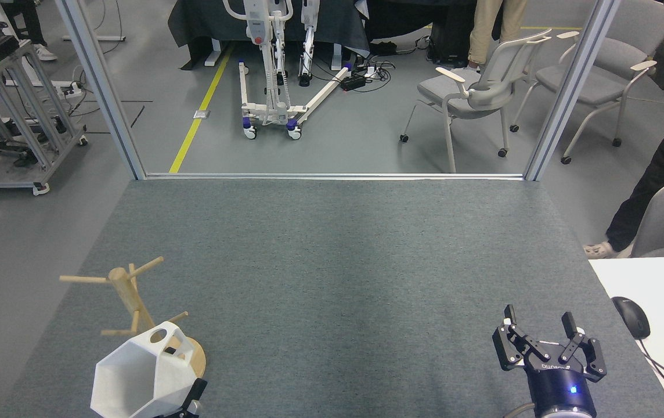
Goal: Hang cup on storage rack
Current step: 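Lower the cup onto a peg of the mug tree with the left gripper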
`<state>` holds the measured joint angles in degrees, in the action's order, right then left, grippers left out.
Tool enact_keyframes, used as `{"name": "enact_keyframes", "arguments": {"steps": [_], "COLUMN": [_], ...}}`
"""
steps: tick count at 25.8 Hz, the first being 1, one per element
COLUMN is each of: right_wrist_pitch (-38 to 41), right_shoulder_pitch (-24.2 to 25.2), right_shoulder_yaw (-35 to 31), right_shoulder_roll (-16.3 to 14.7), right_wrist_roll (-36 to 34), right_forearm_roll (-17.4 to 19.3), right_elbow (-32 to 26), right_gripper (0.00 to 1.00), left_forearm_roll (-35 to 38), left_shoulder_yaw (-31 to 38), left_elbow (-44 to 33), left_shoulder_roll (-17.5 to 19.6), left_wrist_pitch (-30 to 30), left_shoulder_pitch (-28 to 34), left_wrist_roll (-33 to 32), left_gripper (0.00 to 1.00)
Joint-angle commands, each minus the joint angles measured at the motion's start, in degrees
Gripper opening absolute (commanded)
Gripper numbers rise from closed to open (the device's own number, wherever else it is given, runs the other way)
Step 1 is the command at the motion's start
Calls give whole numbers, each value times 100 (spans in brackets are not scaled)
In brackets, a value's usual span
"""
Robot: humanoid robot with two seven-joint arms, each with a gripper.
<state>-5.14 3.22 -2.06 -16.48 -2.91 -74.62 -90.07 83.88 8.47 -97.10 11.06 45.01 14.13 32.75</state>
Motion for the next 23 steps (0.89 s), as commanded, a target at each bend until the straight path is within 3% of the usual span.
{"name": "enact_keyframes", "arguments": {"steps": [1,11,23], "right_wrist_pitch": [-5,-5,-5], "right_shoulder_pitch": [12,4,-5], "right_shoulder_yaw": [-14,-40,4], "right_shoulder_roll": [57,207,163], "right_wrist_roll": [-52,-87,-87], "right_forearm_roll": [0,70,62], "right_elbow": [42,59,59], "right_gripper": [99,99,99], "left_forearm_roll": [-3,32,-12], "left_shoulder_yaw": [-12,-153,-83], "left_elbow": [-98,69,218], "left_shoulder_roll": [-8,-96,-96], "left_wrist_pitch": [-1,-1,-1], "left_shoulder_pitch": [37,-59,-77], "left_wrist_roll": [-32,-507,-515], "left_gripper": [0,0,0]}}
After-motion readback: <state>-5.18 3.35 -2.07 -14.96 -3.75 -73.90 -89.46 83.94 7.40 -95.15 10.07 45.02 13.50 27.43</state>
